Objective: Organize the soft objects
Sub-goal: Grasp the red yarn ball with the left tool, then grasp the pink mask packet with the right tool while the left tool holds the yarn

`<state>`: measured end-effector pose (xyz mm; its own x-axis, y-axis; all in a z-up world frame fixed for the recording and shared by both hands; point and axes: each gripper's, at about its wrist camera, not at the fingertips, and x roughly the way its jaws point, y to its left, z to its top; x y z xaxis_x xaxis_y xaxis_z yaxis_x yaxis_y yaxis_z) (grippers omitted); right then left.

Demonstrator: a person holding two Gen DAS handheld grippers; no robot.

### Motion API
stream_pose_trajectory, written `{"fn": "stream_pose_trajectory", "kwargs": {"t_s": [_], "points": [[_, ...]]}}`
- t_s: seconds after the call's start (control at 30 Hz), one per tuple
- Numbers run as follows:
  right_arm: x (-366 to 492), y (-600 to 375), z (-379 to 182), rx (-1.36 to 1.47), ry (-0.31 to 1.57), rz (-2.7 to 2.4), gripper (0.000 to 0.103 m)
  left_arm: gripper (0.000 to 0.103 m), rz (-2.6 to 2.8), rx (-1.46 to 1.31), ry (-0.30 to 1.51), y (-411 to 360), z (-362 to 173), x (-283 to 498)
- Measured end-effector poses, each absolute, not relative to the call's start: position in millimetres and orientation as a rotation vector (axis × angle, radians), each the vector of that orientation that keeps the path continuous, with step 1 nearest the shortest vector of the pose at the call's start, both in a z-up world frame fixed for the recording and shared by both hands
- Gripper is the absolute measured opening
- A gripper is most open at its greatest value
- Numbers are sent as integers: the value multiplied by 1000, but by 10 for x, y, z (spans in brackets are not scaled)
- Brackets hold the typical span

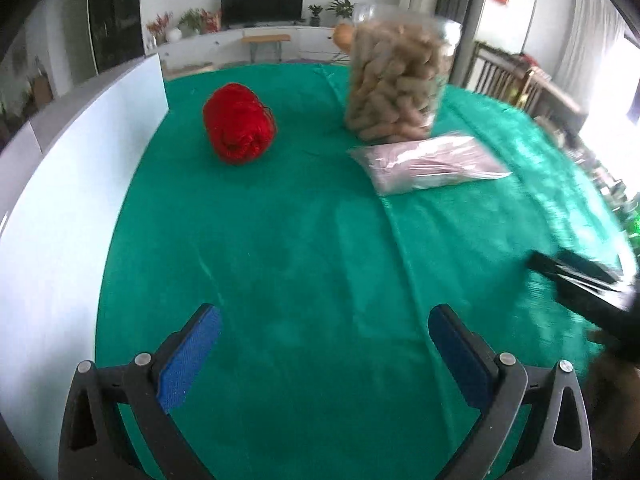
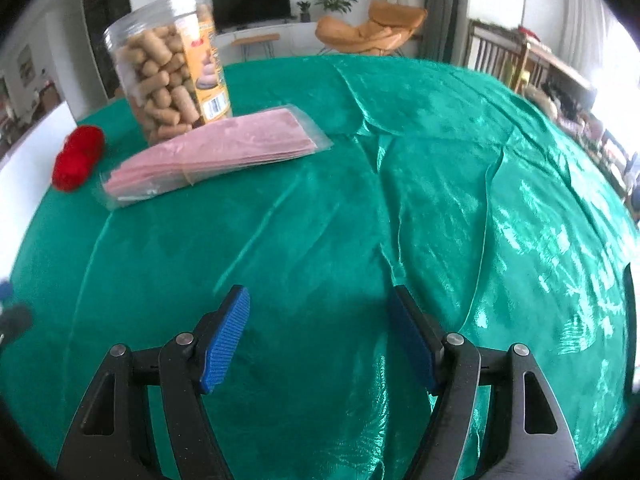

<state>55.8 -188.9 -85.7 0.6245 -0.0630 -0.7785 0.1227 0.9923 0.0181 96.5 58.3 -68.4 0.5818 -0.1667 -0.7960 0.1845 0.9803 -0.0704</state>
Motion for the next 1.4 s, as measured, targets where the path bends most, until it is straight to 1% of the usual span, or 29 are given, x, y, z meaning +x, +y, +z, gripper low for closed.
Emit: {"fn": "stream_pose_trajectory", "kwargs": {"t_s": [0.1, 0.17, 0.27, 0.33, 0.43, 0.53, 0.6, 0.7, 0.87, 0.9, 0.93, 0.97, 1.03, 1.13, 1.23, 1.4], "points": [[597, -1914, -862, 73, 894, -101, 78, 103, -182, 76, 926, 550, -787, 1110], [579, -1919, -851, 68, 895, -101, 79, 103, -172, 111, 961, 521, -925, 1155], [557, -1899, -837, 69, 895, -100, 79, 103, -178, 83, 946, 614, -921, 1127], [550, -1890, -833, 68, 895, -101, 79, 103, -182, 84, 976, 627, -924, 1212], [550, -1890, -834, 68, 895, -101, 80, 103, -172, 14, 963, 791, -731, 1373], [550, -1890, -834, 69, 895, -101, 80, 103, -108, -107, 918, 1069, -411, 1725], [553, -1887, -834, 68, 895, -102, 80, 103, -94, -178, 936, 1217, -299, 2090], [552, -1889, -834, 70, 895, -101, 80, 103, -77, -177, 962, 1269, -319, 2533], [550, -1884, -828, 71, 895, -99, 81, 101, -29, -86, 1039, 1211, -555, 3045], [555, -1876, -825, 73, 896, -93, 82, 83, -25, -88, 1035, 1229, -590, 3074], [549, -1865, -824, 74, 896, -84, 84, 45, -34, -108, 1031, 1269, -627, 3090], [540, -1871, -823, 78, 893, -77, 84, 46, -47, -138, 1039, 1307, -647, 3093], [516, -1891, -797, 117, 882, -41, 84, 44, -48, -177, 994, 1372, -596, 2966], [592, -1892, -660, 391, 856, 134, 83, 44, -64, -218, 940, 1403, -482, 2614], [973, -1725, -613, 549, 912, 241, 81, 44, -84, -294, 919, 1457, -458, 2179], [1687, -1490, -698, 731, 992, 123, 80, 45, -140, -283, 918, 1432, -424, 1590]]}}
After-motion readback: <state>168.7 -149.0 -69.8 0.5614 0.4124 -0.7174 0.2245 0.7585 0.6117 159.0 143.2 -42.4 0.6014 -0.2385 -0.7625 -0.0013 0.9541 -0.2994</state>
